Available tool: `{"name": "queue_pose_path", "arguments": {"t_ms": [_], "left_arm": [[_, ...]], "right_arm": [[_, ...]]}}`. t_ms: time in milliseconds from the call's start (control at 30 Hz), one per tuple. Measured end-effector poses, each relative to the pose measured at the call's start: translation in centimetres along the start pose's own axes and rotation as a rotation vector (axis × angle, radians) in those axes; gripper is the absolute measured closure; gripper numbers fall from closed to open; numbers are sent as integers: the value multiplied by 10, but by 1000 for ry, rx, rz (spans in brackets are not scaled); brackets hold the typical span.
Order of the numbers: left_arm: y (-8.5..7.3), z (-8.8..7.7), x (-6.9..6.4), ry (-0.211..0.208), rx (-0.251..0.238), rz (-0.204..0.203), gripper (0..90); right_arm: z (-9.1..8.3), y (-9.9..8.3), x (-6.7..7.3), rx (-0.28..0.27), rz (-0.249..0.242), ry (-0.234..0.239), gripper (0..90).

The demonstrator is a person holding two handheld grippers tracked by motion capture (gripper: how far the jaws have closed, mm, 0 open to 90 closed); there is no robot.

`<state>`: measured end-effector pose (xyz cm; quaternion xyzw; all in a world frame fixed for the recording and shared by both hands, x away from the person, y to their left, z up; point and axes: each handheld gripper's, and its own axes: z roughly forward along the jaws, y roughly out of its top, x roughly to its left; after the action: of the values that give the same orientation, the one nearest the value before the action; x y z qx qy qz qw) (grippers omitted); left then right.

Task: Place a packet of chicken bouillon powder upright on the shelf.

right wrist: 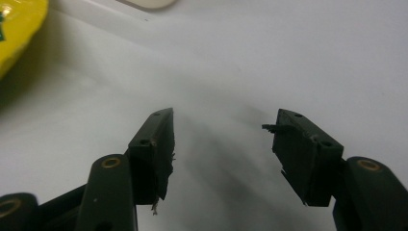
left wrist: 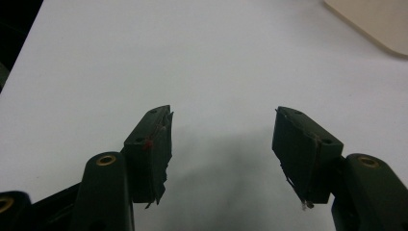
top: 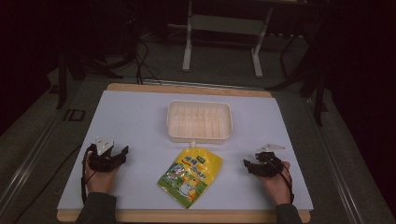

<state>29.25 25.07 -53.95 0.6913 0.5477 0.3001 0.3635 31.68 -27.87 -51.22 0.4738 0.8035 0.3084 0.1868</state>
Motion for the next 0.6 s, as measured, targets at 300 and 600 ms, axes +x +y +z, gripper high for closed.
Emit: {"name": "queue_pose_path", "arguments": {"t_ms": [300,600], "left_arm": [[0,0,-1,-1,0,4,382],[0,0,-1,1,1,15,379]], "right_arm": [[-7,5,4,-25,14,63,457],[-12,13,10,-37,16,126,463]]}}
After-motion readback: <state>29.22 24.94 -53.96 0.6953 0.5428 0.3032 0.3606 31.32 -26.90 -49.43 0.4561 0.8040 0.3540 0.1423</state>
